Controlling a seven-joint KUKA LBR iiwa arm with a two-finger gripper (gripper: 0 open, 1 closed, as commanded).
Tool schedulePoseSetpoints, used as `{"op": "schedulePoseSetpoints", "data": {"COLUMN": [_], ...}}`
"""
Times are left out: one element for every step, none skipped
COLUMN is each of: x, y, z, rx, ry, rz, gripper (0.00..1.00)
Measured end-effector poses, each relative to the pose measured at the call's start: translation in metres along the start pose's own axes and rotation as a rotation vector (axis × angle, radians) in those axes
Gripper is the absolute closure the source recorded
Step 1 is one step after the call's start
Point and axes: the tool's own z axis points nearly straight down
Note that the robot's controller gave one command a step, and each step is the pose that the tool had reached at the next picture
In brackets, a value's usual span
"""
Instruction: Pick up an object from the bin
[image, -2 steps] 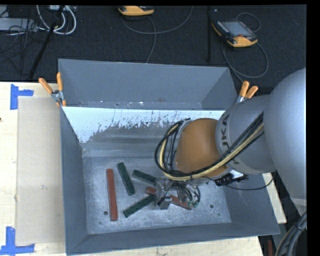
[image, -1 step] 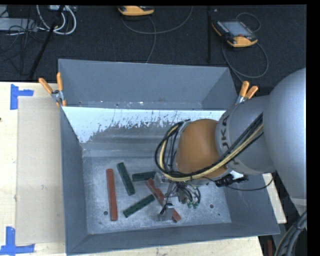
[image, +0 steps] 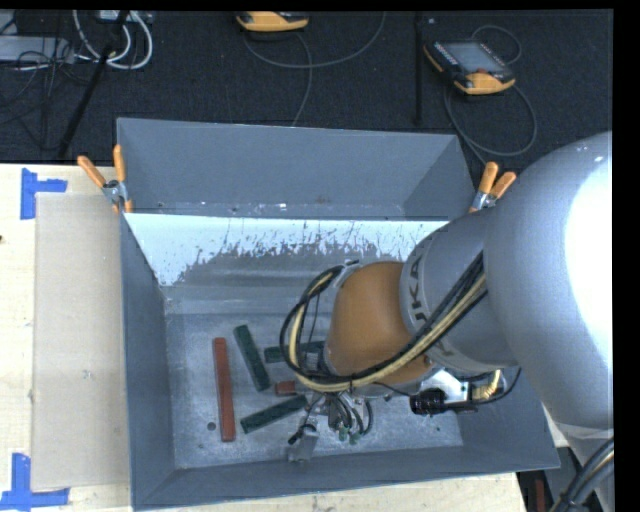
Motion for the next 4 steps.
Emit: {"op": "schedulePoseSetpoints", "data": {"x": [-0.0042, -0.0036, -0.0068, -0.0087], "y": [0.0002, -0.0009, -0.0023, -0.0053], "z": [-0.0039, -0.0042, -0.0039, -0.0073], "rx": [-0.003, -0.004, -0.006, -0.004], "ry": [-0.014, -0.016, -0.008, -0.004], "rz": [-0.001, -0.013, -0.024, -0.015], "gripper": [1.0, 1.0, 1.0, 1.0]}}
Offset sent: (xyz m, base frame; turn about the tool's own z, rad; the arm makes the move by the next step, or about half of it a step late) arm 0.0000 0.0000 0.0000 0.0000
